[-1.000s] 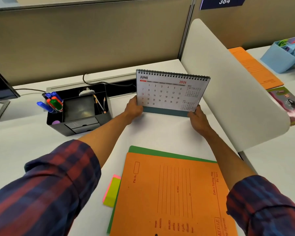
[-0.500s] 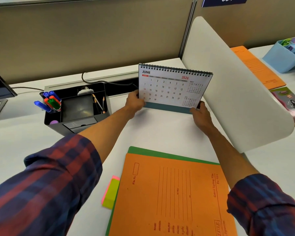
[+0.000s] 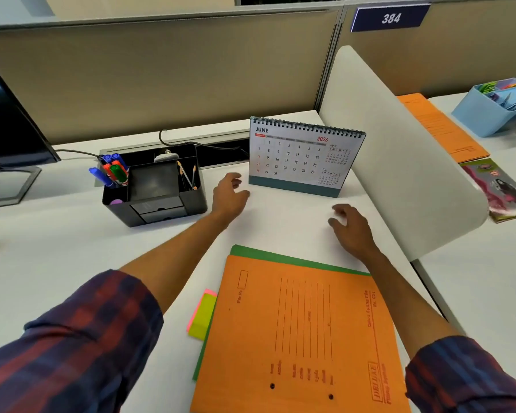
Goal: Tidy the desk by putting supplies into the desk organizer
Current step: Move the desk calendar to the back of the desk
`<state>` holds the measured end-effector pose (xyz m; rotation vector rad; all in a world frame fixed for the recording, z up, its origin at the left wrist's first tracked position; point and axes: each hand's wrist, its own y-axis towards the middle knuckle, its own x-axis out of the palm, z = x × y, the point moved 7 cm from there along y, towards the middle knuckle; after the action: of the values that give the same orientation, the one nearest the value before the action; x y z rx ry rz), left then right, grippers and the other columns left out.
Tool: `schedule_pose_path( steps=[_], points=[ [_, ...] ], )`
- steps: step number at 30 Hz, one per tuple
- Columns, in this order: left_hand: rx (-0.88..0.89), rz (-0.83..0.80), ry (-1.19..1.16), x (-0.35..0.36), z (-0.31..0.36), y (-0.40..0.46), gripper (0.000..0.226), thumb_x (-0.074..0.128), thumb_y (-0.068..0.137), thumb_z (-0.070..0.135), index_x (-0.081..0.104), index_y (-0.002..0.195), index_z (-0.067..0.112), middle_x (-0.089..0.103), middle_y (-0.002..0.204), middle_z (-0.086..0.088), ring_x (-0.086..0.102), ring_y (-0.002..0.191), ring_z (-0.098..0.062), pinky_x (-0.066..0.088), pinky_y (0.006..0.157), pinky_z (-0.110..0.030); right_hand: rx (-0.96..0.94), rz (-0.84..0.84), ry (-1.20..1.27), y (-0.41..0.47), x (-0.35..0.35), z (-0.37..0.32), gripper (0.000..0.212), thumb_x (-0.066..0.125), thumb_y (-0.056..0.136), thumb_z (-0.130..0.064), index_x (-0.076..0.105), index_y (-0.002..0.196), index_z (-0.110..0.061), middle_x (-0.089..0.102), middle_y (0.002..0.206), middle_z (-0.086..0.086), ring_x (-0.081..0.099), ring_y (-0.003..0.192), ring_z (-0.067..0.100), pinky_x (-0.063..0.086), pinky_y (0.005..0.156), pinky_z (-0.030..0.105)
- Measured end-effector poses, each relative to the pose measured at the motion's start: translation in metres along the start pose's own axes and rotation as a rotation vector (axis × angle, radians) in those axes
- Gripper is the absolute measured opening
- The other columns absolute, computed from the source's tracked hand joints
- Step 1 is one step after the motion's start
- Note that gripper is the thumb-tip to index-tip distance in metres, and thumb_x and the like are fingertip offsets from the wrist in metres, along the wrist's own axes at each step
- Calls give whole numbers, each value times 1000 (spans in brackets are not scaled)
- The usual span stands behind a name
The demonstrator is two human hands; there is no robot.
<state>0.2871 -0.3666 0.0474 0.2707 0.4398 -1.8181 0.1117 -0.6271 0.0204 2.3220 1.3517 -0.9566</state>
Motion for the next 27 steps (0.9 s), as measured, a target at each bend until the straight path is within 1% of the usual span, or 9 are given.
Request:
schedule_pose_path(
  steps=[3, 9, 14, 16, 18, 20, 22, 25, 27],
  points=[
    [48, 9, 46, -10, -17, -33, 44, 62, 88, 5, 51, 130, 4, 57, 128, -14, 54, 119, -25, 42, 97, -30, -78, -56, -94, -20, 10, -3, 29, 63, 92, -24, 60, 120, -14, 61, 122, 5, 56, 113, 22, 46, 101, 41],
    [41, -19, 168, -26, -57, -89, 40, 65, 89, 10, 55, 127, 5, 59, 128, -11, 54, 118, -24, 37, 96, -24, -156, -139, -244, -59, 28, -13, 33, 60, 91, -43, 64, 116, -22, 61, 123, 0, 54, 110, 17, 46, 93, 34],
    [107, -51, 246, -43, -82, -129, 34, 63, 92, 15, 57, 125, 9, 60, 129, -6, 54, 117, -19, 35, 95, -21, -217, -235, -371, -88, 40, -25, 50, 56, 86, -62, 61, 124, -30, 52, 136, -4, 49, 120, 16, 44, 100, 38],
    [122, -57, 231, -50, -91, -144, 35, 61, 92, 17, 56, 126, 11, 58, 130, -4, 53, 118, -18, 36, 98, -25, -212, -277, -443, -97, 45, -27, 60, 55, 82, -69, 57, 129, -31, 46, 144, -5, 44, 128, 17, 40, 105, 40],
    [151, -78, 232, -55, -99, -159, 42, 56, 89, 29, 55, 128, 13, 56, 133, -2, 52, 121, -19, 37, 102, -30, -204, -308, -495, -106, 49, -26, 72, 54, 78, -74, 50, 136, -32, 38, 150, -5, 37, 136, 18, 35, 109, 41],
    [169, -107, 236, -57, -105, -171, 49, 49, 86, 36, 52, 131, 16, 53, 137, -1, 50, 124, -18, 37, 104, -31, -197, -322, -506, -113, 51, -24, 81, 56, 75, -76, 41, 142, -32, 31, 155, -5, 30, 141, 18, 29, 113, 43],
    [182, -120, 247, -59, -110, -180, 52, 47, 87, 39, 49, 134, 17, 48, 142, 1, 46, 126, -13, 33, 104, -26, -187, -326, -524, -119, 53, -23, 85, 57, 76, -74, 33, 146, -32, 24, 158, -5, 23, 145, 19, 23, 116, 45],
    [190, -114, 259, -65, -118, -189, 54, 42, 89, 42, 47, 137, 17, 43, 145, 5, 42, 130, -11, 29, 105, -21, -173, -315, -557, -126, 55, -28, 81, 57, 82, -67, 28, 149, -30, 20, 160, -3, 20, 146, 19, 16, 118, 45],
    [214, -110, 282, -70, -127, -195, 54, 40, 91, 43, 46, 139, 17, 41, 148, 3, 40, 135, -15, 30, 109, -26, -198, -311, -571, -132, 59, -35, 74, 55, 88, -59, 29, 149, -28, 20, 160, -1, 20, 146, 20, 14, 118, 44]
  ],
)
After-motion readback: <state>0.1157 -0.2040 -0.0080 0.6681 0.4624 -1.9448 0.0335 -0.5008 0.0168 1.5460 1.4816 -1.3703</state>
